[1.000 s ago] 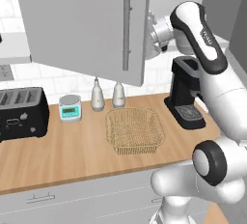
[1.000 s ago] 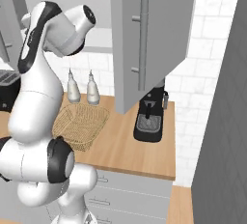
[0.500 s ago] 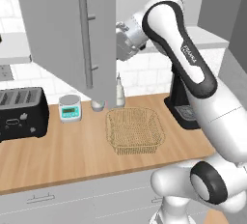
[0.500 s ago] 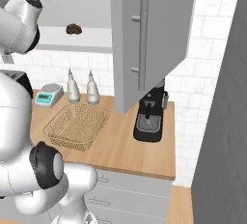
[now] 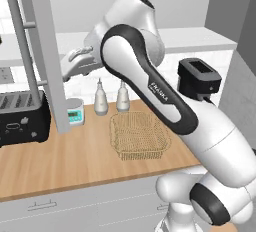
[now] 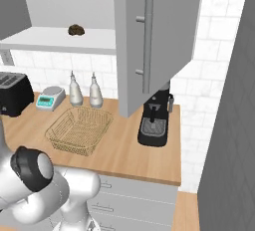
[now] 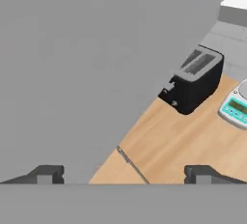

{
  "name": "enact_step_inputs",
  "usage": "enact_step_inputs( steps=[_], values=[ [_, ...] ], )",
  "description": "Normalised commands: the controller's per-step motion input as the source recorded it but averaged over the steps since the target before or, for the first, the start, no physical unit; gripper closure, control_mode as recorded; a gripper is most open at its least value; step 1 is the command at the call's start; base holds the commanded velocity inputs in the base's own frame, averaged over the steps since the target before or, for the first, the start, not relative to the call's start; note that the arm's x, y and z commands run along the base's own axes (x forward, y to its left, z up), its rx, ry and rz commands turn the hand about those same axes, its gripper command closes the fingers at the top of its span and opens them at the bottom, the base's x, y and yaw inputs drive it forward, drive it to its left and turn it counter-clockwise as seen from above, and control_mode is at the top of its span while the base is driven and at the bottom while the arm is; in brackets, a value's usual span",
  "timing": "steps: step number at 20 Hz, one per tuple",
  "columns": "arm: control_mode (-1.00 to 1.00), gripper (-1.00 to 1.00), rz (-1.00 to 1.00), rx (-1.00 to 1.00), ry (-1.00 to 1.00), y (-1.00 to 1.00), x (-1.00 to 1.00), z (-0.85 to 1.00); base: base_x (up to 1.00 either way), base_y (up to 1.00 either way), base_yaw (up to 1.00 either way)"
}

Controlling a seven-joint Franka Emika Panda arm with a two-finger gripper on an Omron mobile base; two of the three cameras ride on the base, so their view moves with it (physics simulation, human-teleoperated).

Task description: Open the cabinet, pick up the bread from the cabinet and place it in the basket. Then move the basket to the dining counter.

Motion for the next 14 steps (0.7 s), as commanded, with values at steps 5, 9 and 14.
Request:
enact_step_inputs(
  steps=[5, 9, 14],
  values=[
    [-1.00, -1.00, -0.03, -0.09, -0.13, -0.87, 0.00, 0.00, 0.00, 0.00, 0.00],
    [-1.00, -1.00, -0.12, -0.11, -0.13, -0.95, 0.12, 0.00, 0.00, 0.00, 0.00],
    [-1.00, -1.00, -0.28, -0.13, -0.10, -0.62, 0.63, 0.00, 0.00, 0.00, 0.00]
  ],
)
